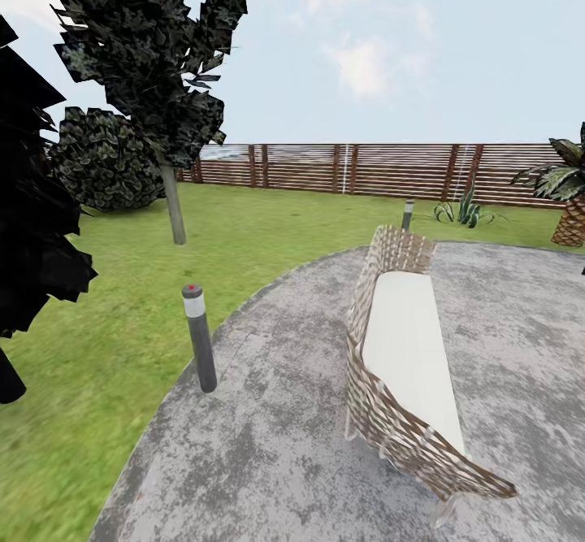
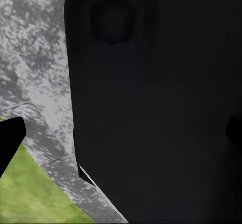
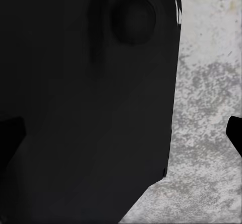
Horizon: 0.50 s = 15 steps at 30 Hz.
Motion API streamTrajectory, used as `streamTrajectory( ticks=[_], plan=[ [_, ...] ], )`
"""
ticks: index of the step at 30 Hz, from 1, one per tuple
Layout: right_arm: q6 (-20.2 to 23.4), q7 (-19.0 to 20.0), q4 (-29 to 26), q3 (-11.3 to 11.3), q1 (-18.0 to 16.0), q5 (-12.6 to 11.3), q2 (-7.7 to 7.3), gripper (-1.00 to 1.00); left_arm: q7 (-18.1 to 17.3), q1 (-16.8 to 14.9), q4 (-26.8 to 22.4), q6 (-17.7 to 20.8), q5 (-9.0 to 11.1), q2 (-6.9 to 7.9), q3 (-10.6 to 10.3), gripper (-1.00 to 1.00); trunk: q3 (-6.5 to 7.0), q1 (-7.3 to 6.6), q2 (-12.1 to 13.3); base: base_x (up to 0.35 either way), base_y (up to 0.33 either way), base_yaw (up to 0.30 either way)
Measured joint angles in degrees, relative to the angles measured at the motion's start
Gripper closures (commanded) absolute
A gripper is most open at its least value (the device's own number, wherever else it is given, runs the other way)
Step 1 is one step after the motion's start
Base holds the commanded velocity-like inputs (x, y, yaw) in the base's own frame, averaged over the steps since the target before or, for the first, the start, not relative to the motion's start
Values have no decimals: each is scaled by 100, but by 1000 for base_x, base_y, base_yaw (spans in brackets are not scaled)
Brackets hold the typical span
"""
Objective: Pick up the pesticide atomizer in the garden and spray insectifuge to fully cover both potted plants in the garden.
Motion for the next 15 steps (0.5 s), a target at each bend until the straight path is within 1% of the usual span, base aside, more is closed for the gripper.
streamTrajectory(
  ticks=[1, 6, 15],
  plan=[
    [-8, -29, 29, 16, -30, 0, 32, -100, 5, 34, 31, -29, 29, -8, 28, -100, 1, 0, 0, 0, 0, 0],
    [-8, -28, 116, 16, -42, -5, 34, -100, 7, 193, 54, -59, 26, -10, 26, -100, 1, 0, 0, 0, 0, 0],
    [-8, -19, 117, -34, -40, -52, 16, -100, 8, 194, 11, -53, 39, -2, 40, -100, 1, 0, 0, 0, 0, 0]
  ],
)
